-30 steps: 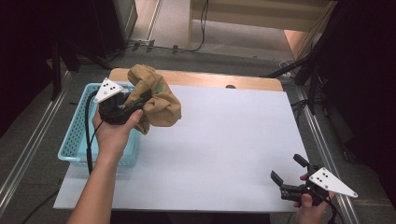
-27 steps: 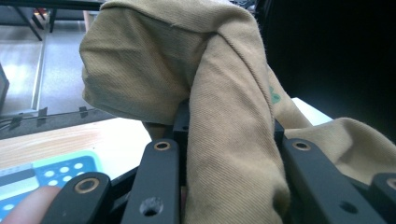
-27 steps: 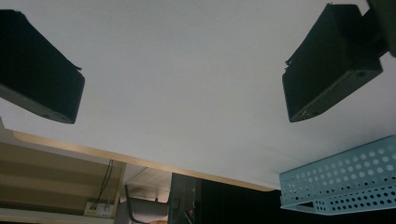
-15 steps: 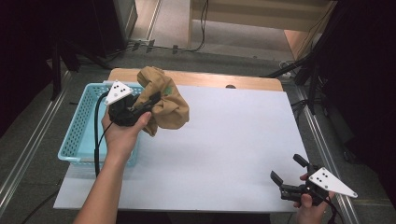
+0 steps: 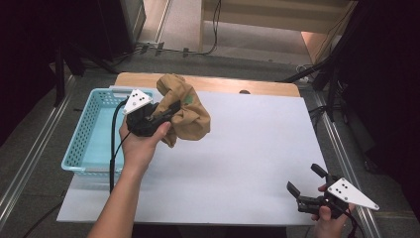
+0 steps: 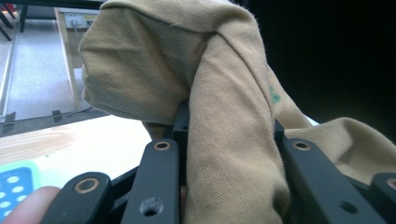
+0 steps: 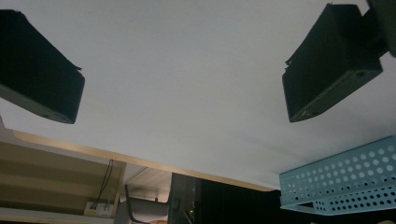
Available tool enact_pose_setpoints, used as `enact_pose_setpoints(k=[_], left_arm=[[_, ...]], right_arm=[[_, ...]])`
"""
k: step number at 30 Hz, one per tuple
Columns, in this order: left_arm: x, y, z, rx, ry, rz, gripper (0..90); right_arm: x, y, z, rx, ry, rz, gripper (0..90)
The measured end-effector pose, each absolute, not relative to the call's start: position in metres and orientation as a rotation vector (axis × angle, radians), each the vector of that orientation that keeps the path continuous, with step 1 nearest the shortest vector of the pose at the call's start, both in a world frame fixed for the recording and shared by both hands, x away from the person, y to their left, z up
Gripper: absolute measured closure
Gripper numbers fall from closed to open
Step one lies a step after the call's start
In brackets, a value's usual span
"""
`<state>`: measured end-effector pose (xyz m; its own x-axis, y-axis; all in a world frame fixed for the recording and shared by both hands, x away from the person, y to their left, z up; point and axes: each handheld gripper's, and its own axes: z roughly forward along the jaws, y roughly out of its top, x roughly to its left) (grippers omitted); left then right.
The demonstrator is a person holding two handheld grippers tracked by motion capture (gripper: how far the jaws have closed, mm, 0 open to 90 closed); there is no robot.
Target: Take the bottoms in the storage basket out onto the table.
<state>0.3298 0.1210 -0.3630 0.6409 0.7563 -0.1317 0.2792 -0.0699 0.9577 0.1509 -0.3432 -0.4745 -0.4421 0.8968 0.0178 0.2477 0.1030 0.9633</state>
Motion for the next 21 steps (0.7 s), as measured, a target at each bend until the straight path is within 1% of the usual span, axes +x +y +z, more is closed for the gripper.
enact_pose_setpoints(k=[21], left_arm=[[0.328,0.09,-0.379,1.673,0.835,0.428,68.5]], right_arm=[[0.151,-0.343,-0.475,1.117,1.777,1.365,0.0]])
